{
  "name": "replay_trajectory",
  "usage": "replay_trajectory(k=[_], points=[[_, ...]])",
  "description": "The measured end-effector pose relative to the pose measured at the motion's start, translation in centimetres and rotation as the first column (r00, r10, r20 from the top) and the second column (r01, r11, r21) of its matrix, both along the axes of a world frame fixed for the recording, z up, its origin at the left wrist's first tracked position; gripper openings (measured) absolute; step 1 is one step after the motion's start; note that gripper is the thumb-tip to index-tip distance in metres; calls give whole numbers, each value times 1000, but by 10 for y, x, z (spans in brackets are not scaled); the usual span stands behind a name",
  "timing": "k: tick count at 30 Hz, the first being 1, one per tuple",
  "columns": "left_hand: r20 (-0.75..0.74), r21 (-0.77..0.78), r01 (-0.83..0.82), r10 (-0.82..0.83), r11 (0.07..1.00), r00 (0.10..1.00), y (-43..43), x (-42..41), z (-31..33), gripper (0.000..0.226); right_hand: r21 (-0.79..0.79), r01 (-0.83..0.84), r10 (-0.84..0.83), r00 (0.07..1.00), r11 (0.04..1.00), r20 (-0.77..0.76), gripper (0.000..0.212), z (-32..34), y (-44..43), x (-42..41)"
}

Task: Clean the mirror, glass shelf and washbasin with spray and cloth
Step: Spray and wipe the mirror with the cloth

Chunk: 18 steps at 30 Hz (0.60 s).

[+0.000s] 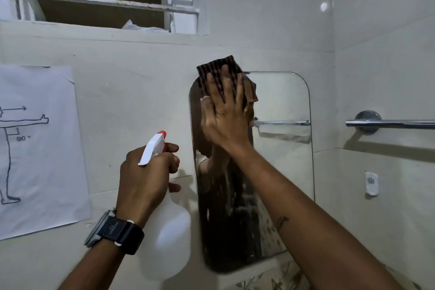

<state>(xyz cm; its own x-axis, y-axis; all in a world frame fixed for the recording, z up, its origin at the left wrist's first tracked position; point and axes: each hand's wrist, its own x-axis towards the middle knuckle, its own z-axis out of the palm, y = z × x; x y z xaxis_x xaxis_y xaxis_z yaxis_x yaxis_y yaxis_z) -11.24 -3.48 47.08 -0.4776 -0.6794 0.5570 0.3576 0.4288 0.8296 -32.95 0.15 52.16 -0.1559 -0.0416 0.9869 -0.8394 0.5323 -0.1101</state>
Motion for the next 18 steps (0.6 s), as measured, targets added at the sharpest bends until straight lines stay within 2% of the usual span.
replay_trajectory(k=[5, 9, 14, 18], points=[[12, -24, 22, -22, 999, 1000, 7, -8, 6, 42, -123, 80, -54, 978, 989, 201, 58, 4, 49, -63], [31, -27, 29, -28, 999, 999, 11, -12, 7, 36, -203, 43, 40, 921, 978, 387, 57, 0, 95, -114], [75, -32, 31, -28, 999, 997, 14, -15, 3, 45, -203, 36, 47, 919, 979, 391, 59, -5, 116, -131], [65, -6, 24, -24, 1000, 998, 10, -15, -6, 36, -250, 35, 71, 913, 968, 402, 56, -4, 98, -110]])
